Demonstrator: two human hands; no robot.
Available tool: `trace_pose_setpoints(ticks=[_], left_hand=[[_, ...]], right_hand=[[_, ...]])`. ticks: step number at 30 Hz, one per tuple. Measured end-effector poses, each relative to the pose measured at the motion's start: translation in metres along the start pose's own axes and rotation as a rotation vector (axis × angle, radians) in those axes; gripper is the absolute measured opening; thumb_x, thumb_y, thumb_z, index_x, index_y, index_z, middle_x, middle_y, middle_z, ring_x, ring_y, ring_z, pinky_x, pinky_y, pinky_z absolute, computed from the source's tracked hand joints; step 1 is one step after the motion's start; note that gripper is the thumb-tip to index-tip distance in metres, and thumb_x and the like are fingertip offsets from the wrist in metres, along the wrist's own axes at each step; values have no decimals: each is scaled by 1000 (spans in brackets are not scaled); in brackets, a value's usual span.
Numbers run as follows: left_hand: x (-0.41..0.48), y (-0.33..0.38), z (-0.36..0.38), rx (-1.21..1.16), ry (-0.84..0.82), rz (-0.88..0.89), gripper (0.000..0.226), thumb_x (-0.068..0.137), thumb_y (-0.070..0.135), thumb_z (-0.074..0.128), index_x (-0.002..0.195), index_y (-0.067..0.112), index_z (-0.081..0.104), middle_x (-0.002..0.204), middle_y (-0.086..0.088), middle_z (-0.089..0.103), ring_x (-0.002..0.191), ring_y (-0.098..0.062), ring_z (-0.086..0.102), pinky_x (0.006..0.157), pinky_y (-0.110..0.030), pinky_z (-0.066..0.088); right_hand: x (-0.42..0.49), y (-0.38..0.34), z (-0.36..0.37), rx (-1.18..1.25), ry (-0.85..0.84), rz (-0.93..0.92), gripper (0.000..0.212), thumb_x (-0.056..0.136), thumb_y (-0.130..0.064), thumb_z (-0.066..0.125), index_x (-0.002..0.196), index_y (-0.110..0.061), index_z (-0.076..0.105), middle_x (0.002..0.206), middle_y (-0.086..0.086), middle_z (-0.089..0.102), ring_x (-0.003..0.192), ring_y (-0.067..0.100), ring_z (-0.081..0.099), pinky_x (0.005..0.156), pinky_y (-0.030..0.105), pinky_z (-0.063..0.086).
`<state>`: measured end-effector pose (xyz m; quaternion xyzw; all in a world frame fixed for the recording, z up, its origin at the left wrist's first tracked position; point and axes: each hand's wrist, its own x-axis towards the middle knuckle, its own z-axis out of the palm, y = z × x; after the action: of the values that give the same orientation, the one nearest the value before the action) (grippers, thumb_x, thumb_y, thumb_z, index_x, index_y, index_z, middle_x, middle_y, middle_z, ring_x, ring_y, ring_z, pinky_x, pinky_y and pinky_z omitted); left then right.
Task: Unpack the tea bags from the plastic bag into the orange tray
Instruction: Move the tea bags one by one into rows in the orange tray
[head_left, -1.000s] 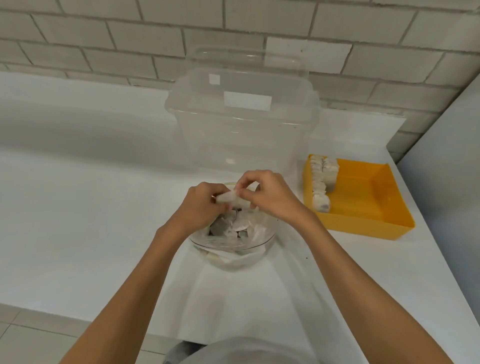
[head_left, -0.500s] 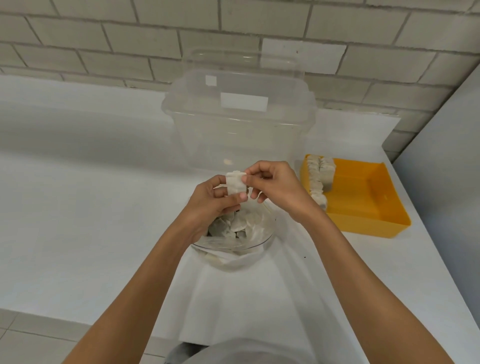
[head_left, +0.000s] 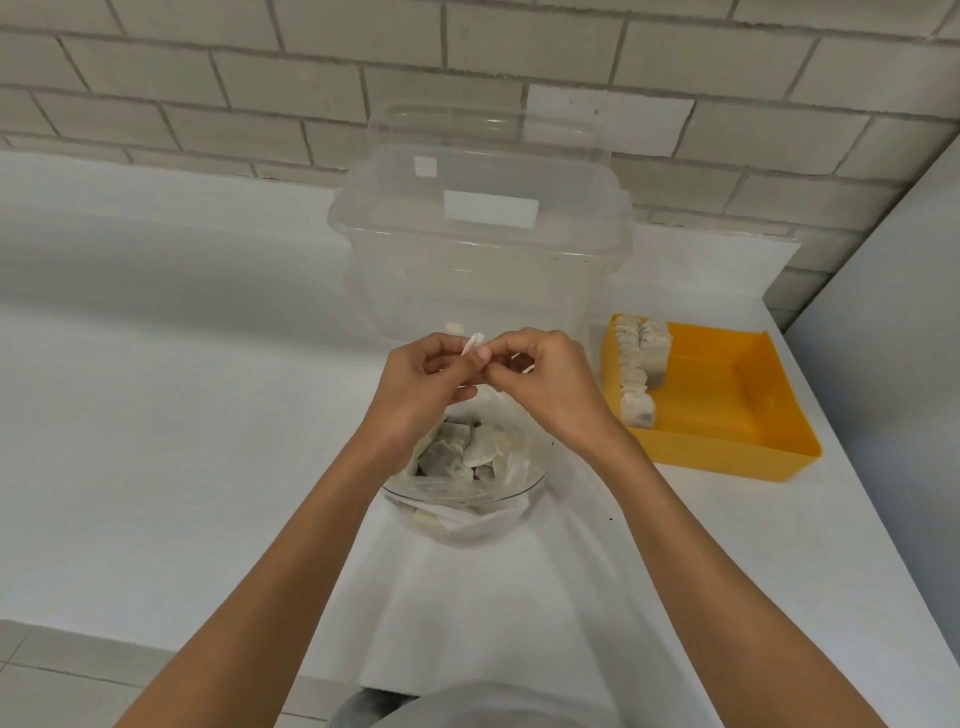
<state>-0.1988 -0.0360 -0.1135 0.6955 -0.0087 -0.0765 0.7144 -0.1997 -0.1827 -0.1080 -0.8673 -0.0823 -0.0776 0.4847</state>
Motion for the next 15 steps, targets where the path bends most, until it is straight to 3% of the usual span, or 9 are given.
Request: trace_pose_setpoints(ticks=[3,7,12,15], left_hand=[[4,1,-9,60,-12,37,16,87,18,68,100,8,70,85,-7,75,81,-12,71,78,-24,57],[9,1,-27,366,6,121,7,85,14,71,92,15,73,78,-4,74,73,-8,69,69,-16,52],[8,-3,-41,596,-4,124,3,84,17,72,87,18,72,74,2,74,73,-4,69,67,-3,44],[7,-4,-44,589,18,120,5,85,17,71,89,15,73,78,1,74,73,-4,69,68,-2,44]], right_hand=[[0,1,-1,65,-24,19,15,86,-13,67,89,-24,76,77,-7,70,67,9,62,64,13,46],[0,11,2,4,-59,64,18,87,-9,63,91,-22,74,79,-9,69,65,5,60,66,14,49],[-1,15,13,-245,-375,72,17,85,-9,63,88,-19,75,80,-6,70,62,-9,56,62,2,39],[-7,9,23,-361,-599,42,8,82,-18,68,86,-18,74,75,-15,65,72,-2,57,68,11,44]])
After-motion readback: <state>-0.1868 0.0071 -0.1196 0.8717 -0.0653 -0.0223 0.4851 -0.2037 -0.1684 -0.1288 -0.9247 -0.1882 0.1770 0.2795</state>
